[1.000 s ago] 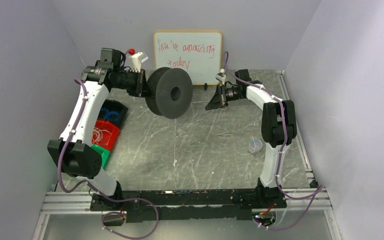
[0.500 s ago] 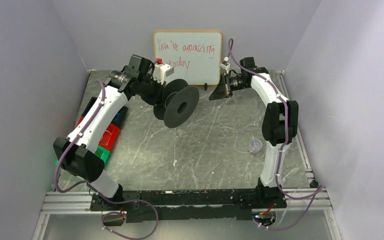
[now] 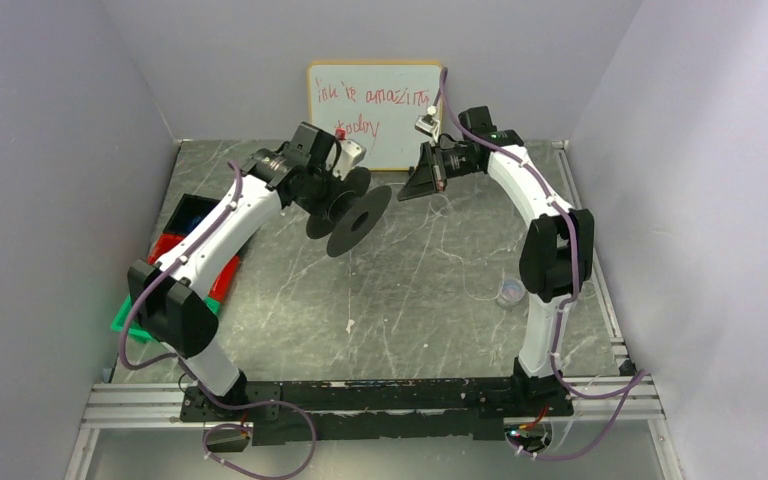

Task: Wrap the cables
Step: Wrap the cable around the cable reel.

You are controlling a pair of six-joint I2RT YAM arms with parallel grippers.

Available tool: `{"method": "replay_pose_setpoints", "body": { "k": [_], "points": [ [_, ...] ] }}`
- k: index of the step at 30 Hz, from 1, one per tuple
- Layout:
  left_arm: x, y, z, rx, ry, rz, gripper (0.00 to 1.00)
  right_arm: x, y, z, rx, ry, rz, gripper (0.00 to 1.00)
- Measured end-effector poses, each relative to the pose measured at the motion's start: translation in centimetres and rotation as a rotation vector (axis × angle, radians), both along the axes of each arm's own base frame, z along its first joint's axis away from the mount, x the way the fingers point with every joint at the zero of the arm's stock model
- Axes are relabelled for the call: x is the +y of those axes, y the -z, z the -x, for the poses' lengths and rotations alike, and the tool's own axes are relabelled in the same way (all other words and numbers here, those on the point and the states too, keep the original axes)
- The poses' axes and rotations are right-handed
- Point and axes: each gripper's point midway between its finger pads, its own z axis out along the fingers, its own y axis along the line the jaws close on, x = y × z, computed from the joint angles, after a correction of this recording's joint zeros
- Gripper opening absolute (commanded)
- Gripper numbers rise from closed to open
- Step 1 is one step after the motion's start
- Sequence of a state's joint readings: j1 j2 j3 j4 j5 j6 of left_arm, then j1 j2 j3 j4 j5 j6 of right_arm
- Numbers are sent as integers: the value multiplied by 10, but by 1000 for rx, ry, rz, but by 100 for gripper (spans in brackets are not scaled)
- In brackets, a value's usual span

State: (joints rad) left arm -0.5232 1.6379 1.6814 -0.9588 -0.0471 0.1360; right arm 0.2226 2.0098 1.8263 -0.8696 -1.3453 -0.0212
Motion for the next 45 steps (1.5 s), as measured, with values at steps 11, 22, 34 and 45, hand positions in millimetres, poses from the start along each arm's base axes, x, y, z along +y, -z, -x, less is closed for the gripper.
{"method": "replay_pose_setpoints", "body": {
  "k": [11, 22, 34, 45],
  "points": [
    [16, 20, -19, -10, -145, -100, 2, 44, -52, 47, -102, -116, -108, 8],
    [30, -4, -47, -4, -315, 2, 2, 81, -14, 102, -227, -306, -59, 9],
    [74, -14, -60, 83, -526, 181, 2, 99, 37, 141, -249, -458, 8, 10],
    [123, -58, -92, -29, -672, 347, 2, 96, 67, 157, -133, -507, 58, 8]
  ]
}}
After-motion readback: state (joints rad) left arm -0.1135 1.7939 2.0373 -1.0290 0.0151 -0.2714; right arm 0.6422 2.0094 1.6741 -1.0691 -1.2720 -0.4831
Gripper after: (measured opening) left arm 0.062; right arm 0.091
